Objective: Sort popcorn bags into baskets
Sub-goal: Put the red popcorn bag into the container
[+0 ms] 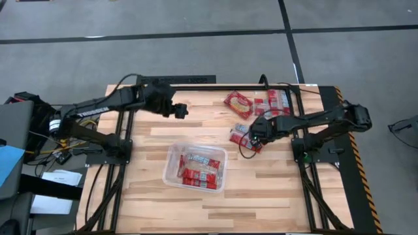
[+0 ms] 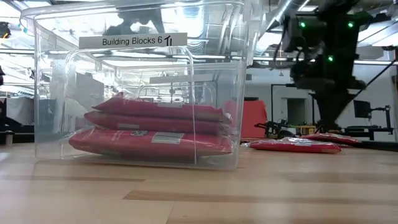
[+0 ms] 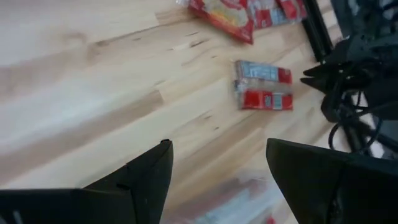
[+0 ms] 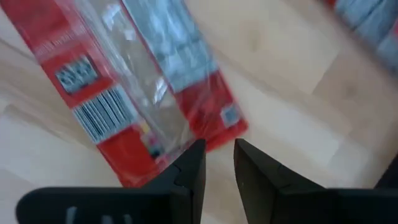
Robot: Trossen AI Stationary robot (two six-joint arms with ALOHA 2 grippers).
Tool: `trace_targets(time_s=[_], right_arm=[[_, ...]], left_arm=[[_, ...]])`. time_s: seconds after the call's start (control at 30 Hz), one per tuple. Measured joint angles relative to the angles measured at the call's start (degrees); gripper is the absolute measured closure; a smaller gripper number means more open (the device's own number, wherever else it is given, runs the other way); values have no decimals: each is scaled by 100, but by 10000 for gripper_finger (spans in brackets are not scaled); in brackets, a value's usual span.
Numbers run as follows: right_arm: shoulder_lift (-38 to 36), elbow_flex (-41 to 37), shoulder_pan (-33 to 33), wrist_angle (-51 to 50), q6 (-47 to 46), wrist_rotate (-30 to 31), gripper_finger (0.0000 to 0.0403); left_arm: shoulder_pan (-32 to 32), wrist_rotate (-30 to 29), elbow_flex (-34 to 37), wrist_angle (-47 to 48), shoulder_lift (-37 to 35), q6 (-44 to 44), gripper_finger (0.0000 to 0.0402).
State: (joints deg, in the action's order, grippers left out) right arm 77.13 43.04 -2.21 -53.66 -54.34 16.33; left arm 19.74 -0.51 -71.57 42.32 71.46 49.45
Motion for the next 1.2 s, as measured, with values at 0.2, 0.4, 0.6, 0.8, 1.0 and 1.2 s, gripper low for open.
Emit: trace_targets(time_s=[0.2, 0.4, 0.6, 0.8, 1.0, 1.2], right_arm=[[363, -606, 294, 625, -1117, -522, 295], [728, -621, 170, 1419, -988, -604, 295], [1227, -84, -323, 1952, -78, -408, 295], [1848, 359, -751, 2896, 1168, -399, 295], [2330, 985, -867, 4300, 2728, -431, 295], [2159, 1415, -914, 4217, 3001, -809, 295]], left_arm=[[711, 784, 130, -142, -13, -766, 156], [1122, 1594, 978, -753, -13, -1080, 156], [1461, 1804, 2227, -2379, -9, -854, 156], [1688, 1868, 3206, -3626, -6, -519, 156], [1871, 1985, 3659, -4309, -6, -466, 156], [2048, 2033, 3698, -4619, -6, -588, 156]])
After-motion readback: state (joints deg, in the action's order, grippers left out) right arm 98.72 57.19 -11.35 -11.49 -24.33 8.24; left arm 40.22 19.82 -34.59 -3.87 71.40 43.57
